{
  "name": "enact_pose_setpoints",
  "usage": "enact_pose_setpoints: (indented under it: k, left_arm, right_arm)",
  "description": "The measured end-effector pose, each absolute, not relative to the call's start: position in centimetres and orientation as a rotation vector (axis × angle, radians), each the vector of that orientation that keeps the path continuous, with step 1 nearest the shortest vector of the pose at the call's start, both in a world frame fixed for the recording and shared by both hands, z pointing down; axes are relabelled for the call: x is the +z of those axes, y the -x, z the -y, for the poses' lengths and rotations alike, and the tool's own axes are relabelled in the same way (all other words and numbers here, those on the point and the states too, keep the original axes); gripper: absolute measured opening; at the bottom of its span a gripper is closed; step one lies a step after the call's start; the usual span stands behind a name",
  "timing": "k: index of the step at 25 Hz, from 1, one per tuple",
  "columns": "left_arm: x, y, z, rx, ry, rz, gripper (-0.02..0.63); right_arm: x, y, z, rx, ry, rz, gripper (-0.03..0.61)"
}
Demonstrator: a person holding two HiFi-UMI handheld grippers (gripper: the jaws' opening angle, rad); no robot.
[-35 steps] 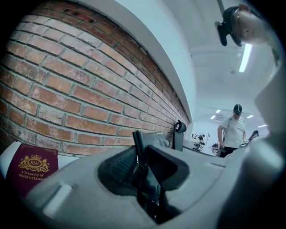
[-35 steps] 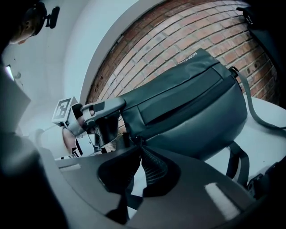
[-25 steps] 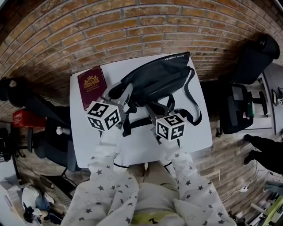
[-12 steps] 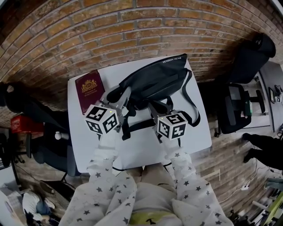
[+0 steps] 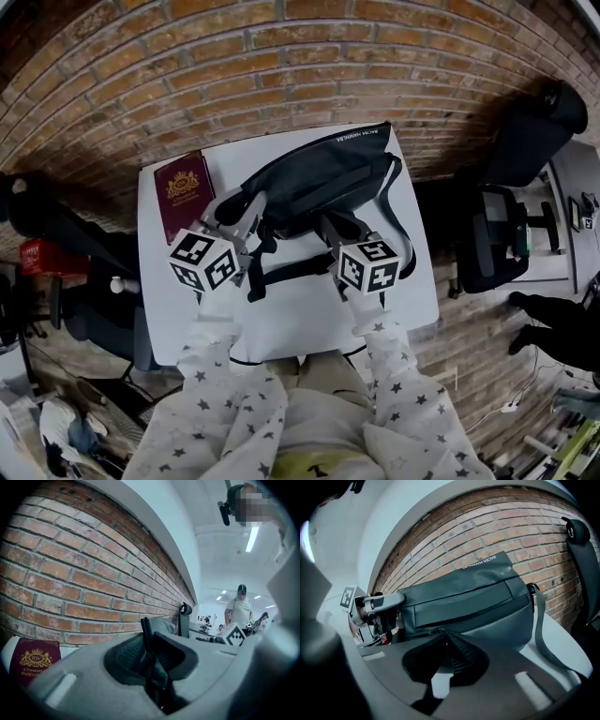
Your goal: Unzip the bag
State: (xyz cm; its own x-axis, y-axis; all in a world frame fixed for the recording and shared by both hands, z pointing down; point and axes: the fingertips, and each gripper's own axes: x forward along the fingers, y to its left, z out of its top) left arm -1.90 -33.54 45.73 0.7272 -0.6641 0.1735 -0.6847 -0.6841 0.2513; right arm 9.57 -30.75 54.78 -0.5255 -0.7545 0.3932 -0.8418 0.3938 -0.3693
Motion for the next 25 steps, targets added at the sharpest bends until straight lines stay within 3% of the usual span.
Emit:
enact_pose_setpoints:
  k: [25]
  left_arm:
    - [45.8,2.0,33.6,0.127,-2.599,1.196,0.066]
  right_arm:
    - [54.3,-18.6,34.3,0.737,-1.535,2.418,0.02]
